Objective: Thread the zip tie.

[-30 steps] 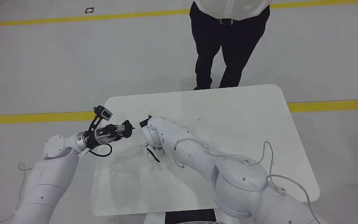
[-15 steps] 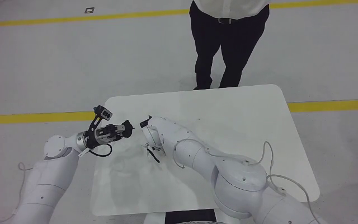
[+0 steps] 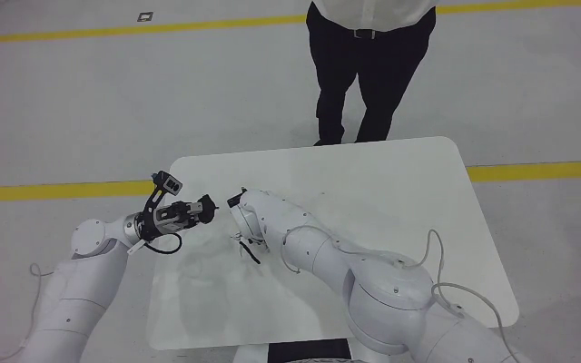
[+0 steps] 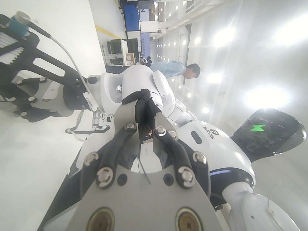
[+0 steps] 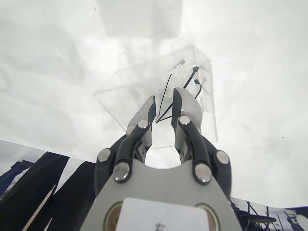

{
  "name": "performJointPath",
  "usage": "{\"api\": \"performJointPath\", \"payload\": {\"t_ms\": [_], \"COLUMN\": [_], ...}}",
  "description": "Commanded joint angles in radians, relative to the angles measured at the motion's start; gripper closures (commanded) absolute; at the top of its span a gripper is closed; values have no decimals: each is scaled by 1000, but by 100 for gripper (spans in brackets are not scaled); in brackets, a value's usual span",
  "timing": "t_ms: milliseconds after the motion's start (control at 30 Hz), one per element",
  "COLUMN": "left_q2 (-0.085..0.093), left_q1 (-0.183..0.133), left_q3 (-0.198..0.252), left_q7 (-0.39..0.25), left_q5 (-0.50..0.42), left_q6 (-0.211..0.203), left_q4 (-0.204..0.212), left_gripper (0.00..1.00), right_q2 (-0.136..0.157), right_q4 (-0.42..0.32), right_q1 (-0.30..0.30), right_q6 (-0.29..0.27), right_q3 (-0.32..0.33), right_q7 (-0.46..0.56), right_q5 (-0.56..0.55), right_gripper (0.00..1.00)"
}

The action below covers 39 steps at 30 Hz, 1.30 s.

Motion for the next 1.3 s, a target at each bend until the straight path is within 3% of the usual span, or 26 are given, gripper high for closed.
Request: {"api": "performJointPath", "payload": {"t_ms": [0,400,733,1267], "left_q2": [0,0,0,0], "left_q1": [0,0,0,0], "left_q3": [0,0,0,0], "left_q7": [0,0,0,0], "left_q5": [0,0,0,0], "left_q6": [0,0,0,0], "left_q4": [0,0,0,0], "left_gripper": [100,100,100,100], "right_q2": [0,0,1,2], "right_q4": [0,0,-1,-1], "right_q1": [0,-1,-1,-6], "right_q6": [0,0,0,0], "right_q3": [0,0,0,0], "right_q7": [1,4,5,15], "right_q5": [-1,-3,-2,-7], "right_gripper": [85,93,85,87]}}
